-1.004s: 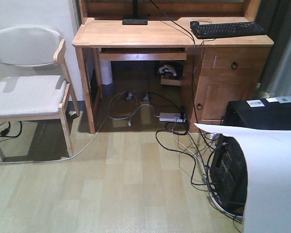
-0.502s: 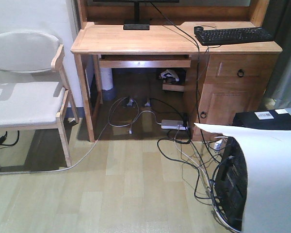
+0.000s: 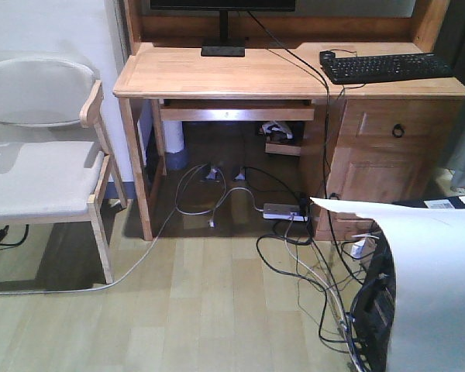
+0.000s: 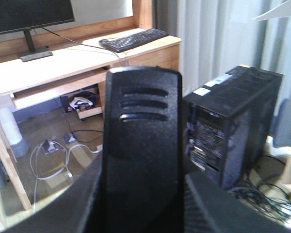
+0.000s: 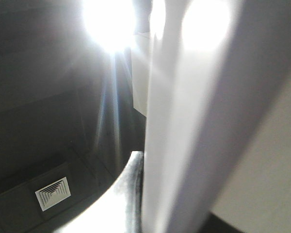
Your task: Grab stapler and paper to desk for stapling
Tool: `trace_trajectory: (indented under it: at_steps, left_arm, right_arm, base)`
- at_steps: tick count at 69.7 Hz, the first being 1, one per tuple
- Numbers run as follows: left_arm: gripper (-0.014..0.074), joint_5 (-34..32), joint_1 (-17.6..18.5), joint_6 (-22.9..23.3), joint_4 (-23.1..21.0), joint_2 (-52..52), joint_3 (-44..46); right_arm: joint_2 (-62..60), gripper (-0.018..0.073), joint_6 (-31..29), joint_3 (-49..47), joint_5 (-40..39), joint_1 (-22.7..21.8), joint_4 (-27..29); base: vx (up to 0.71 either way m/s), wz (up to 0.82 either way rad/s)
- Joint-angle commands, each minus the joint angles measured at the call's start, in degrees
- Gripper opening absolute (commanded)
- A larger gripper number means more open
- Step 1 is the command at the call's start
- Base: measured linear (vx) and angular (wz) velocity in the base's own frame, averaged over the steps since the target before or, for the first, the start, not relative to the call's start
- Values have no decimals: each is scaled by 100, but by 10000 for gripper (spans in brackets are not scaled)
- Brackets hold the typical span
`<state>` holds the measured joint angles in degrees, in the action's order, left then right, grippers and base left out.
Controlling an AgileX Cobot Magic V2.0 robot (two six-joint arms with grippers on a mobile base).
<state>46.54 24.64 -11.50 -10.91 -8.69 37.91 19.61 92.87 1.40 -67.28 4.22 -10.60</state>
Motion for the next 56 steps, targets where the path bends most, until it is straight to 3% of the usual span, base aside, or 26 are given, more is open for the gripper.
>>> trace_trajectory:
  at_steps: [1,56]
  left_arm:
    - [-6,-676,4,20,-112,-83,153]
    - [-6,-676,4,20,-112,-83,153]
  right_arm:
    - [40,-5,-90,-112,-698,-29,-10]
    - [40,-5,-90,-112,-697,-29,-15]
  base:
    - [18,3]
    - [21,2]
